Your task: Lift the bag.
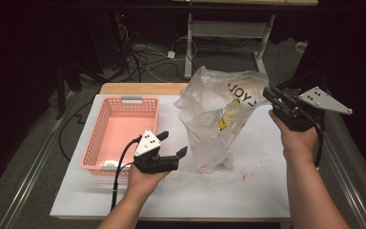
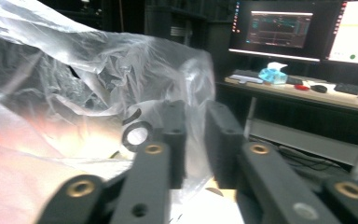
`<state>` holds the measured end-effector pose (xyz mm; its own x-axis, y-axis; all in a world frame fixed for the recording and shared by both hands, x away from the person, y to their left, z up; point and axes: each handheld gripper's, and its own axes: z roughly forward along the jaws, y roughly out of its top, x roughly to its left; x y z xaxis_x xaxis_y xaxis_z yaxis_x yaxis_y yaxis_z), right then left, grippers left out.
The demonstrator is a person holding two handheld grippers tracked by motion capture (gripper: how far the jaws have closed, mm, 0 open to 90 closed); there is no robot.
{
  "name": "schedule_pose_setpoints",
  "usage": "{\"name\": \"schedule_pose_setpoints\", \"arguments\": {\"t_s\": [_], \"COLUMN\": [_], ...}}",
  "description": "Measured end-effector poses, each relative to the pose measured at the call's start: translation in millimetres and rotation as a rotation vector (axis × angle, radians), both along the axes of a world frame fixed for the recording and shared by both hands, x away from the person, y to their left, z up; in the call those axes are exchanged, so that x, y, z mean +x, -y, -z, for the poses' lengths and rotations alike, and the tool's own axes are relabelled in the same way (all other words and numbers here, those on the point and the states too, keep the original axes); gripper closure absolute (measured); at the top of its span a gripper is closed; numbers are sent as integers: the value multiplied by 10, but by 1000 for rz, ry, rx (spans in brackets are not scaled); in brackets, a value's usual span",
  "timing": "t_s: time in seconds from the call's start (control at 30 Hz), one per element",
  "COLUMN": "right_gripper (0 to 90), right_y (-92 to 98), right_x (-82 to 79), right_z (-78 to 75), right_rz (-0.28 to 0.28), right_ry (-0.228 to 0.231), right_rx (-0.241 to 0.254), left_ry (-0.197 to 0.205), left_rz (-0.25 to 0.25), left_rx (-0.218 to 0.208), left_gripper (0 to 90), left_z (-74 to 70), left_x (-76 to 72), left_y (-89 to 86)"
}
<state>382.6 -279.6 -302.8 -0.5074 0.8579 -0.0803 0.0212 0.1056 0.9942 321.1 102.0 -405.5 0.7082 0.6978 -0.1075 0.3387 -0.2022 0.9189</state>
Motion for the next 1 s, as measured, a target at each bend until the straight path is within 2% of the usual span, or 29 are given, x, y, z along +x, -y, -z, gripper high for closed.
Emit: {"name": "schedule_pose_setpoints", "arguments": {"t_s": [0.23, 0.27, 0.33, 0.4, 0.53, 0.73, 0.9, 1.0], "right_gripper": [577, 559, 522, 492, 404, 264, 169, 147], "right_y": [53, 56, 72, 84, 93, 88, 119, 131], "right_x": [-156, -180, -217, -260, -315, -392, -453, -500], "right_z": [-15, -13, -2, 18, 87, 324, 606, 788], "right_rz": [-33, -32, -43, -48, -58, -76, -72, -72], "right_ry": [21, 20, 25, 28, 11, -58, -117, -162], "right_rx": [8, 24, 16, 16, -1, -18, -26, -41], "left_ry": [-58, -65, -71, -58, -63, -59, -55, -44], "left_rz": [25, 31, 38, 44, 60, 65, 63, 65], "left_rx": [55, 59, 70, 81, 81, 85, 90, 94], "left_gripper": [24, 11, 0, 0, 0, 0, 0, 0], "left_z": [173, 196, 232, 260, 298, 363, 347, 340], "left_x": [-26, -30, -40, -72, -104, -137, -153, -178], "left_y": [163, 182, 217, 261, 313, 357, 321, 283]}}
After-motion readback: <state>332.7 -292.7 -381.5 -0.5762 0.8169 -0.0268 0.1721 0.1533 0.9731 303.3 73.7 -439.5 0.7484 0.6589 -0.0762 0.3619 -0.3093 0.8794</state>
